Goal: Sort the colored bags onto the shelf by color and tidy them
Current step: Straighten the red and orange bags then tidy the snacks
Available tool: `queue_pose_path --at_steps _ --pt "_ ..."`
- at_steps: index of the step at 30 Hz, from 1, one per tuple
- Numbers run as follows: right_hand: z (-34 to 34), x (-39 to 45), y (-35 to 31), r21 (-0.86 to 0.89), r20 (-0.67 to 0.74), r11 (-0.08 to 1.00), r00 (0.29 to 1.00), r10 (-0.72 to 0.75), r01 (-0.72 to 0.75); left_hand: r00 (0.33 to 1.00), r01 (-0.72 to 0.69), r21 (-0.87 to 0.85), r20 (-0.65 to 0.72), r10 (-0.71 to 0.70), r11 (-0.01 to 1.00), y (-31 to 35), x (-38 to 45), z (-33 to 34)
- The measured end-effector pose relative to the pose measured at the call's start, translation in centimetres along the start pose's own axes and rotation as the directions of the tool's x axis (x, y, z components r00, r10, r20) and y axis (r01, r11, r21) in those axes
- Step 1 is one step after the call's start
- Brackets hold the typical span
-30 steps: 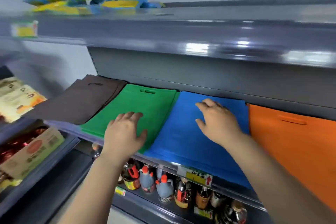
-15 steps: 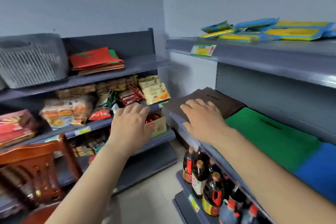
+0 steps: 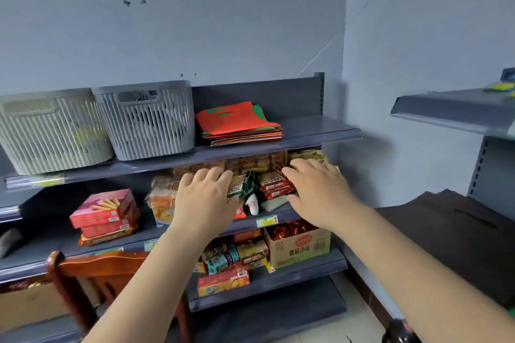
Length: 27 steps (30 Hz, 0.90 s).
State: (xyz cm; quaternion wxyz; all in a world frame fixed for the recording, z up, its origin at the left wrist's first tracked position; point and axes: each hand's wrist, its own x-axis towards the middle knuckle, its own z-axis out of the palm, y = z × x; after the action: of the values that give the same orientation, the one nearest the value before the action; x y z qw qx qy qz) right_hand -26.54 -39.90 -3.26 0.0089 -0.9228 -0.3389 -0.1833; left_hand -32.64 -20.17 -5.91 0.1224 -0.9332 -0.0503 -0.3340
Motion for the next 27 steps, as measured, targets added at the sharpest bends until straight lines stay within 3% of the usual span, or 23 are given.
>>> queue_pose_path --at_steps 11,20,27 --pt "5.6 13.5 -0.6 0.109 -0.021 0.994 1.0 -0.023 0.025 0.997 0.081 0.072 -0.014 -0.08 0.994 -7.5 6.5 8.2" --pt "11.2 25.8 2.0 0.227 -0.051 0.963 0.989 -0.135 0.143 0.985 0.143 0.058 0.087 -0.148 0.988 -9.0 12.4 16.2" --pt "14.3 35.4 4.6 0.237 -0.1 0.936 0.965 -0.242 0.259 0.982 0.187 0.076 -0.042 -0.184 0.979 -10.7 18.1 21.2"
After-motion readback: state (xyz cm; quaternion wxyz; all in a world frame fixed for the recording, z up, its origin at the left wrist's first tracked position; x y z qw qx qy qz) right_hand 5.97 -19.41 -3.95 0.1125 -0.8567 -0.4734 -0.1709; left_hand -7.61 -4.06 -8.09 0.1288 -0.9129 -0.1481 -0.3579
